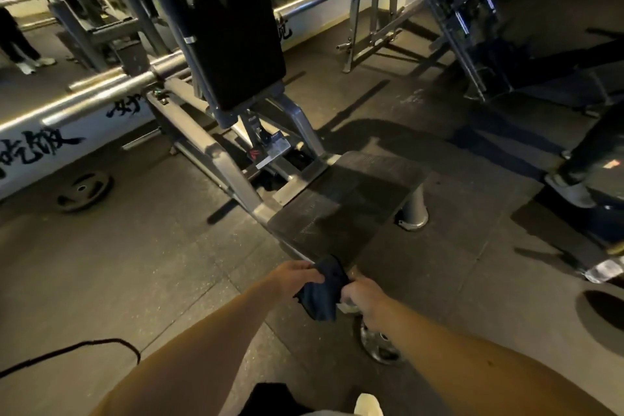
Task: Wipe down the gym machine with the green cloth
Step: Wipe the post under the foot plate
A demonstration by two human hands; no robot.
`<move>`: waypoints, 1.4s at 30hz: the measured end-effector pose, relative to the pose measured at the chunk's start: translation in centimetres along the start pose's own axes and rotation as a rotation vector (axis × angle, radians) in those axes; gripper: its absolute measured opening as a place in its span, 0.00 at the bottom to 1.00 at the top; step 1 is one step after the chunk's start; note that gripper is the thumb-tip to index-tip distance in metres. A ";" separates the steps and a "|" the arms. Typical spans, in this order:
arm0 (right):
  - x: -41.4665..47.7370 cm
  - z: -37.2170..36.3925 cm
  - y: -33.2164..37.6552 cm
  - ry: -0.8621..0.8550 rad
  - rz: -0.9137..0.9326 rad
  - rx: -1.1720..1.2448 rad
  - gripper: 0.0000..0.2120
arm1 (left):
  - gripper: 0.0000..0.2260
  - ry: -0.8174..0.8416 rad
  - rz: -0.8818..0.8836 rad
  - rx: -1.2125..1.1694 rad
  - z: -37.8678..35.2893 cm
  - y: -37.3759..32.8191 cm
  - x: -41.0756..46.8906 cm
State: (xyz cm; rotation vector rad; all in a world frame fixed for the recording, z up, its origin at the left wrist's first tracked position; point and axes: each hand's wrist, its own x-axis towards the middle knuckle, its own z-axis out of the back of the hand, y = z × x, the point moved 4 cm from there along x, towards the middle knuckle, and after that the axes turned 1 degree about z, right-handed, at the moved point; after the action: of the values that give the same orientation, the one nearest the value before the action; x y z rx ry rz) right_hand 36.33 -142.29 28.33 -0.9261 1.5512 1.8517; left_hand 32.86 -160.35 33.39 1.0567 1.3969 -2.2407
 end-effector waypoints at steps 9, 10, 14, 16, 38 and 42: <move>3.1 -3.9 -0.3 -0.093 0.001 0.355 0.12 | 0.08 -0.064 -0.112 0.023 4.0 2.2 4.1; 3.7 -4.6 -1.2 -0.150 -0.022 0.356 0.17 | 0.07 -0.089 -0.128 0.032 4.5 3.0 4.6; 4.8 -7.8 -2.7 -0.354 -0.066 0.403 0.07 | 0.14 -0.040 -0.103 -0.035 6.8 7.1 8.0; 4.7 -9.0 -2.4 -0.447 -0.059 0.377 0.06 | 0.18 0.042 -0.089 -0.028 7.6 8.8 9.8; 27.0 -5.9 -17.8 -0.217 0.136 0.446 0.07 | 0.07 0.092 -0.202 0.146 -7.3 21.1 32.6; 36.0 -4.0 -23.9 -0.244 0.148 0.698 0.11 | 0.15 0.008 -0.227 0.020 -12.7 25.6 41.8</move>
State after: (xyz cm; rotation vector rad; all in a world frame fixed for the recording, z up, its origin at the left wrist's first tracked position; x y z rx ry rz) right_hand 33.42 -142.55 -14.99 -0.2621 1.9391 1.2813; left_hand 24.66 -156.51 -16.39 0.9565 1.5714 -2.4134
